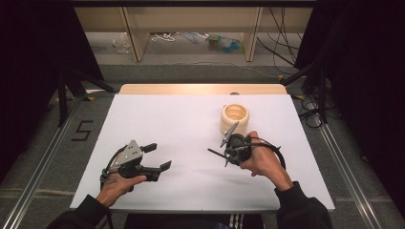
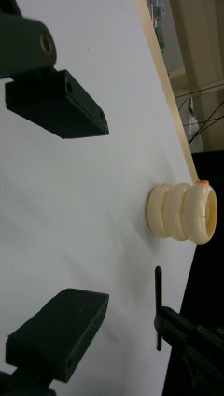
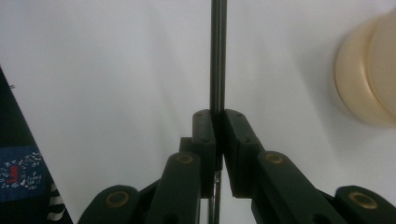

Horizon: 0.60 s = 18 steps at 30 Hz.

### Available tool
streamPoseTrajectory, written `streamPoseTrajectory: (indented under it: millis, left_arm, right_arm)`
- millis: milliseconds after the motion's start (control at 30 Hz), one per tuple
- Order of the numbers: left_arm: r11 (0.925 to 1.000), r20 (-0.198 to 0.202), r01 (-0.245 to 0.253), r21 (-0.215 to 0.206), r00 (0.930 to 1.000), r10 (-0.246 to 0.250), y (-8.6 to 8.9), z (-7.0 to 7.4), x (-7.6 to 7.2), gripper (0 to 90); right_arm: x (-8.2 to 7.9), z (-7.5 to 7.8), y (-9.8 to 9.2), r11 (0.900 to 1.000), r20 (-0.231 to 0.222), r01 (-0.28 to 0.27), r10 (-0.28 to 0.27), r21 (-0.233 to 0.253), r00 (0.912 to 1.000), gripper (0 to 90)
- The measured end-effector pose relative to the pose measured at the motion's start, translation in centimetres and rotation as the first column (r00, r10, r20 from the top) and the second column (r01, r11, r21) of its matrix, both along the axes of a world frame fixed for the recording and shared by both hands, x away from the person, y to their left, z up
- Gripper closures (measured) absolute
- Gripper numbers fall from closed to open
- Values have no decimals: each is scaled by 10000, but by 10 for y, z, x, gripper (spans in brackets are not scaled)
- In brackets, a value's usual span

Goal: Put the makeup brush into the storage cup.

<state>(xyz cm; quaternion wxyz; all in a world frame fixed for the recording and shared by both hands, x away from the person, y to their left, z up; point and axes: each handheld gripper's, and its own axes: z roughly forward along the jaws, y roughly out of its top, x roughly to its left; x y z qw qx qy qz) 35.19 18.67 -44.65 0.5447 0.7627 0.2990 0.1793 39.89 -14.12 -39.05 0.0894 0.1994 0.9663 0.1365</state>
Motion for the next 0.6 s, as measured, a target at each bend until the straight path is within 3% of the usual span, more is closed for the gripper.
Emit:
streamPoseTrajectory:
  millis: [167,367,467,567,600]
  left_arm:
    - [9968,119,563,564,9983,-571,-9,-2,-3,157]
    - [9915,30,977,860,9951,-983,-15,-3,-6,158]
    - [9878,-259,1265,905,9919,-1246,-19,-5,-8,161]
    - [9847,-394,1494,897,9884,-1464,-21,-5,-8,164]
    - [9821,-320,1568,1039,9875,-1543,-22,-5,-8,165]
  right_arm:
    - [-7,2,13,9984,-142,-552,550,-133,9984,836]
    - [-16,0,29,9911,58,-1285,1287,-335,9917,836]
    - [-19,-3,37,9756,222,-2125,2139,-549,9766,836]
    - [-23,-4,42,9739,160,-2176,2190,-641,9756,836]
    - [-25,-5,46,9681,179,-2400,2418,-715,9702,836]
